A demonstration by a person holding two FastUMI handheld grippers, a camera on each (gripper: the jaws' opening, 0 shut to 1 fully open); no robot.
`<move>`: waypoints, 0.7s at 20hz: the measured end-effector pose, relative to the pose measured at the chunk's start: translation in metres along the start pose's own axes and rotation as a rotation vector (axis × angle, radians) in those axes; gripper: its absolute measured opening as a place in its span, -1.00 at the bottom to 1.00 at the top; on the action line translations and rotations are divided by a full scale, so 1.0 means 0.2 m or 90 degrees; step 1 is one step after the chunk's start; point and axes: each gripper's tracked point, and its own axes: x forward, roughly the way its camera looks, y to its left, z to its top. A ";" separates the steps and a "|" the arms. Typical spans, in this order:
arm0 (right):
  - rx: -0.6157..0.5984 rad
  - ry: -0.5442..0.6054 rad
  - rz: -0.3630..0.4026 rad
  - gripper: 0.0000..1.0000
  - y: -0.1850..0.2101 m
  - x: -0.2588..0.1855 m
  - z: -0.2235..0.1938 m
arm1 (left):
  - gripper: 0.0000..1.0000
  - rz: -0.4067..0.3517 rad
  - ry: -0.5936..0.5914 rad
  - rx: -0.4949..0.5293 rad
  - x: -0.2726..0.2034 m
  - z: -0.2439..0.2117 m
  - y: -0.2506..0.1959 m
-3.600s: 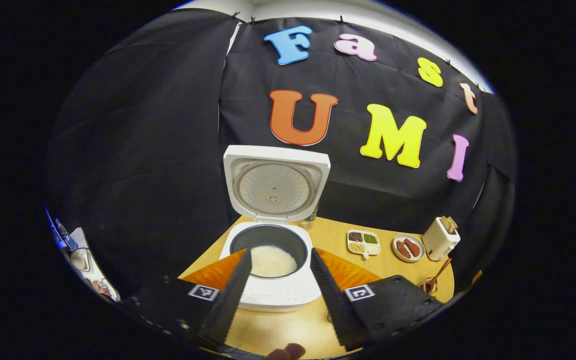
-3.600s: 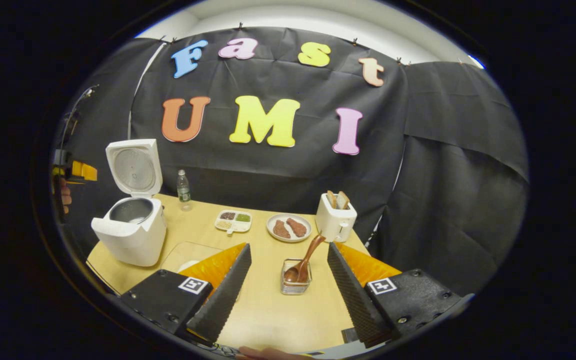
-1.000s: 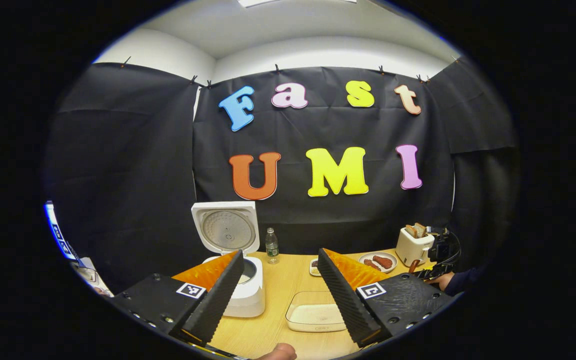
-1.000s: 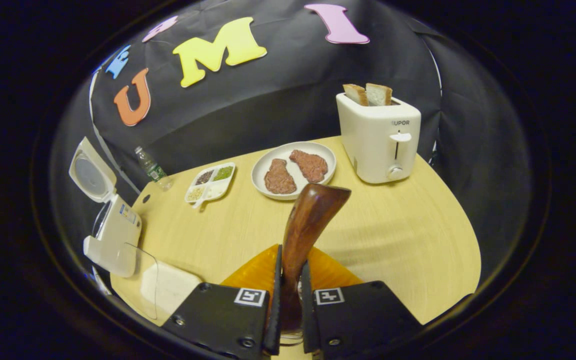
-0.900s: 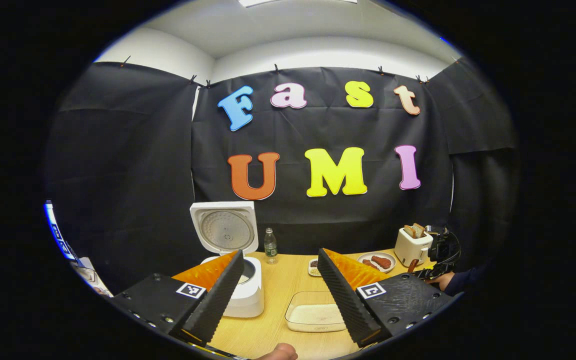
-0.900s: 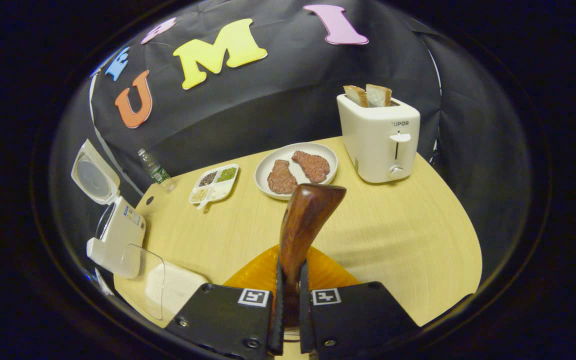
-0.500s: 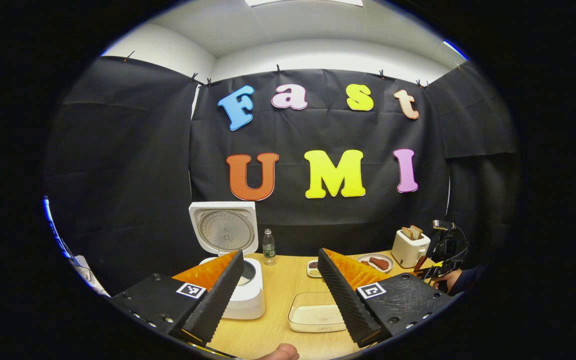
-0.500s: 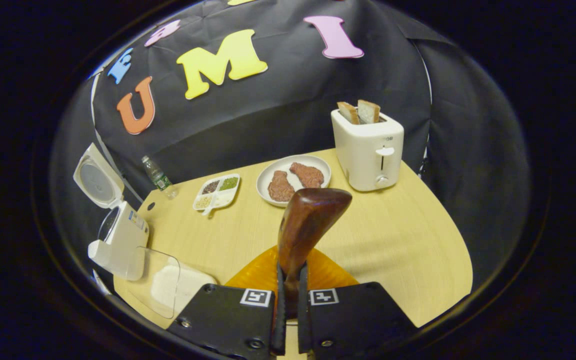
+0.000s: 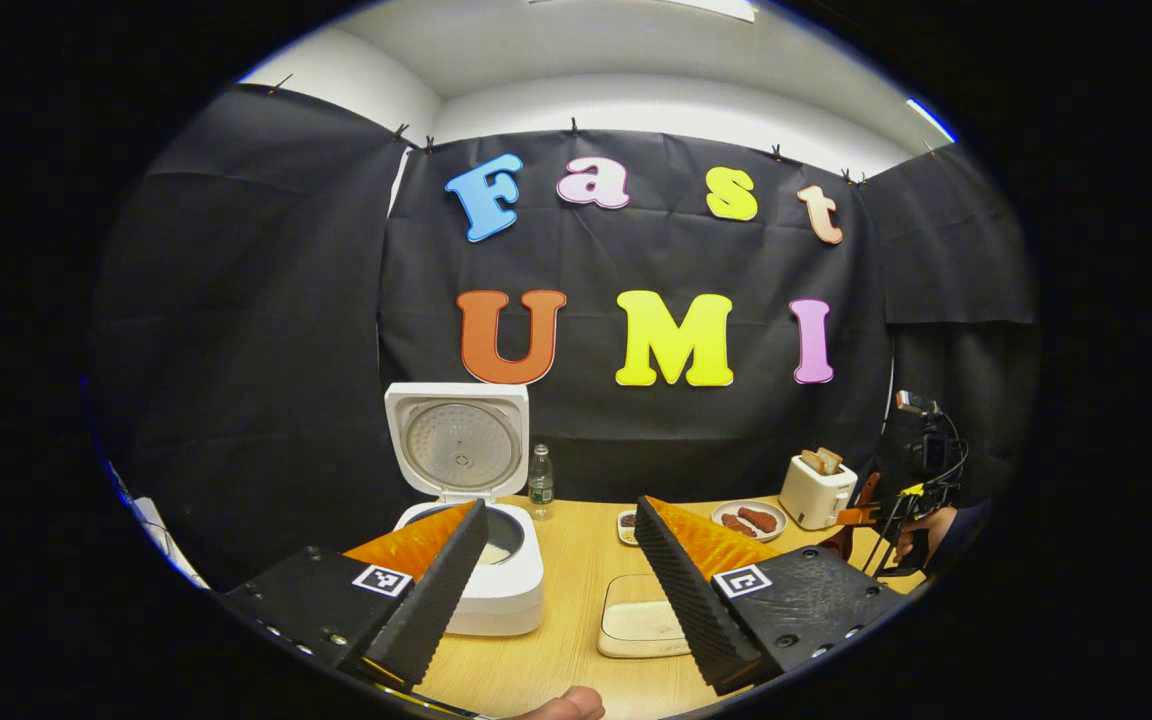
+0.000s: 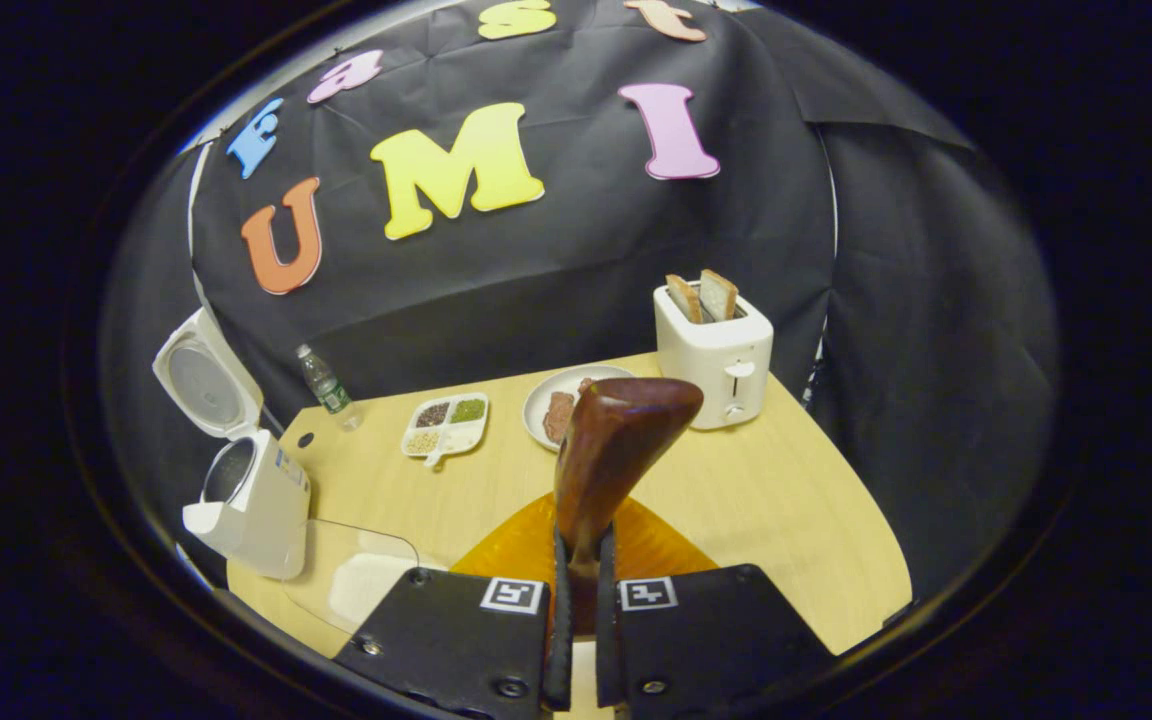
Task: Close the left gripper, press the button to open the rice cooker; take a wooden spoon from the chopstick holder with the right hand, scoop a spoonful of rice and pour it into the rice cooker, then put the wooden spoon back into the chopstick holder.
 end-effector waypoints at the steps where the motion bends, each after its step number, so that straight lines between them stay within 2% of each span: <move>1: -0.005 0.000 0.004 -0.71 0.06 -0.03 0.00 | 0.87 -0.003 -0.007 0.006 0.00 0.01 0.02; 6: -0.032 -0.027 0.022 -0.77 0.38 -0.13 0.00 | 0.87 -0.034 -0.014 0.016 -0.02 -0.03 0.11; 8: -0.032 -0.035 0.043 -0.77 0.55 -0.14 -0.01 | 0.87 -0.039 -0.014 0.015 -0.03 -0.04 0.15; 14: -0.077 -0.014 0.045 -0.77 0.91 -0.01 -0.23 | 0.87 -0.029 -0.009 0.010 -0.04 -0.06 0.30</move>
